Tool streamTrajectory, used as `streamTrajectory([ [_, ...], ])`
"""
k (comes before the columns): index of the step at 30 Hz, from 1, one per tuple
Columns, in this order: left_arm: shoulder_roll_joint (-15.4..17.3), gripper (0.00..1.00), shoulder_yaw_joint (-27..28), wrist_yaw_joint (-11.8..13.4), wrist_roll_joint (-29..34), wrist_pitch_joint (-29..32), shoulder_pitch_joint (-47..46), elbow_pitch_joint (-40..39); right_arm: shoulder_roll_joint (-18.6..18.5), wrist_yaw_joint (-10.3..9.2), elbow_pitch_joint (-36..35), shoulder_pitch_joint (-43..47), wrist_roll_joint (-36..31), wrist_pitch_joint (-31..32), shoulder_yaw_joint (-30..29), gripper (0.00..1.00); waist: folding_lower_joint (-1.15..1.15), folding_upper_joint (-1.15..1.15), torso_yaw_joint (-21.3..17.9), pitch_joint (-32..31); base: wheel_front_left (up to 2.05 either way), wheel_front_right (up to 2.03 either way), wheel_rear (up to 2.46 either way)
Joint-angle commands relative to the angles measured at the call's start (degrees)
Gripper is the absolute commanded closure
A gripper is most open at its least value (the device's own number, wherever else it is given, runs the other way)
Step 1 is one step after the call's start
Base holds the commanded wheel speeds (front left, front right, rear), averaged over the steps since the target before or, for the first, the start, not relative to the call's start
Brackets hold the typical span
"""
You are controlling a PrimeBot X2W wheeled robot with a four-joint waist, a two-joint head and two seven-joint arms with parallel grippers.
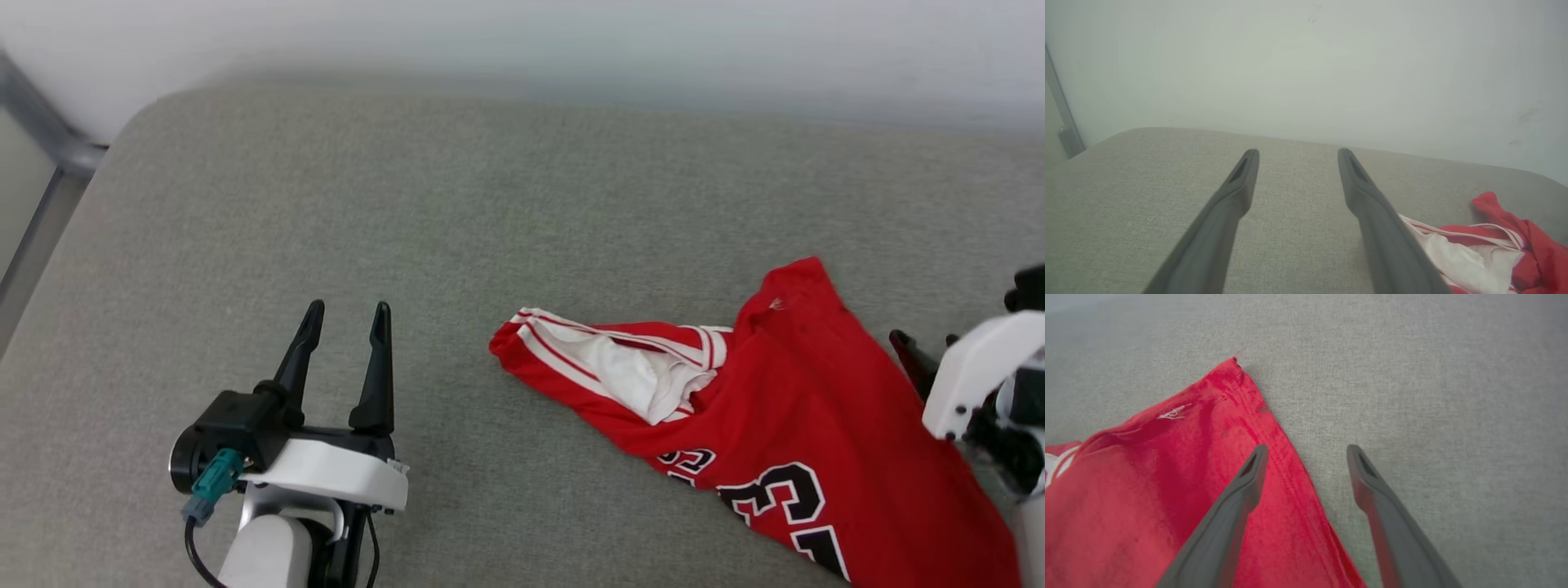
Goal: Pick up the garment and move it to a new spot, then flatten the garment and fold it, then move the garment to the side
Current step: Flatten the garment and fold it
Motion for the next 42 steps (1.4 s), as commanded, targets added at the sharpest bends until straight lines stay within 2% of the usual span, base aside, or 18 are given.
streamTrajectory([
  [1,-0.1,0.00,-0.3,-0.5,-0.4,-0.1,-1.4,-0.3,-1.2,-0.02,1.5,-3.2,0.3,3.5,1.3,0.00,-0.01,0.00,2.3,2.6,0.00,0.00,0.00],
  [4,-0.3,0.00,-0.7,-0.5,-0.7,-0.1,-2.7,-0.5,-3.0,-0.02,3.4,-7.0,0.2,7.9,3.4,0.00,-0.01,0.00,3.7,4.7,0.00,0.00,0.00],
  [10,-0.5,0.00,-0.6,-0.7,-1.4,-0.1,-4.7,-0.9,-5.0,-0.02,7.1,-12.5,-0.1,11.9,8.1,0.00,-0.01,0.00,5.0,7.8,0.00,0.00,0.00],
  [12,-0.5,0.00,-0.6,-0.8,-1.4,-0.1,-4.8,-0.9,-5.1,-0.02,8.0,-12.9,0.4,12.7,8.6,0.00,-0.01,0.00,5.1,8.2,0.00,0.00,0.00],
  [17,-0.6,0.00,-0.2,-1.0,-1.4,-0.1,-4.6,-0.5,-4.1,-0.02,14.4,-11.8,2.1,19.0,10.1,0.00,-0.01,0.00,5.1,8.8,0.00,0.00,0.00],
  [19,-0.6,0.00,0.2,-0.9,-0.9,-0.1,-3.8,-0.1,-3.5,-0.02,16.0,-11.5,3.4,20.8,10.8,0.76,-0.01,0.00,4.6,8.6,0.00,0.00,0.00],
  [20,-0.6,0.00,0.4,-1.0,-0.9,-0.1,-3.7,0.1,-3.6,-0.02,15.8,-11.8,3.5,20.3,11.1,1.00,-0.01,0.00,4.3,8.5,0.00,0.00,0.00],
  [25,-0.6,0.00,1.2,-1.3,-0.2,-0.1,-3.0,0.8,-4.3,-0.01,12.5,-14.6,5.3,16.2,11.4,1.00,-0.01,0.00,3.1,6.3,0.00,0.00,0.00],
  [32,-0.6,0.00,2.6,-1.1,0.8,-0.1,-0.3,1.5,-5.4,-0.02,2.2,-13.5,7.6,12.8,14.2,1.00,-0.01,0.00,0.3,0.7,0.00,0.00,0.00],
  [40,-0.6,0.00,2.6,-0.7,1.7,-0.1,3.1,1.9,-6.4,-0.02,-17.1,-1.3,9.1,17.4,19.1,1.00,-0.01,0.00,-1.7,-5.4,0.00,0.00,0.00],
  [41,-0.6,0.00,2.6,-0.6,1.8,-0.1,3.5,2.0,-6.2,-0.02,-19.7,1.2,9.5,18.3,19.4,1.00,-0.01,0.00,-1.9,-6.0,0.00,0.00,0.00],
  [42,-0.6,0.00,2.5,-0.5,2.1,-0.1,4.8,2.1,-5.3,-0.02,-26.9,9.2,10.2,20.8,20.3,1.00,-0.01,0.00,-2.1,-7.5,0.00,0.00,0.00],
])
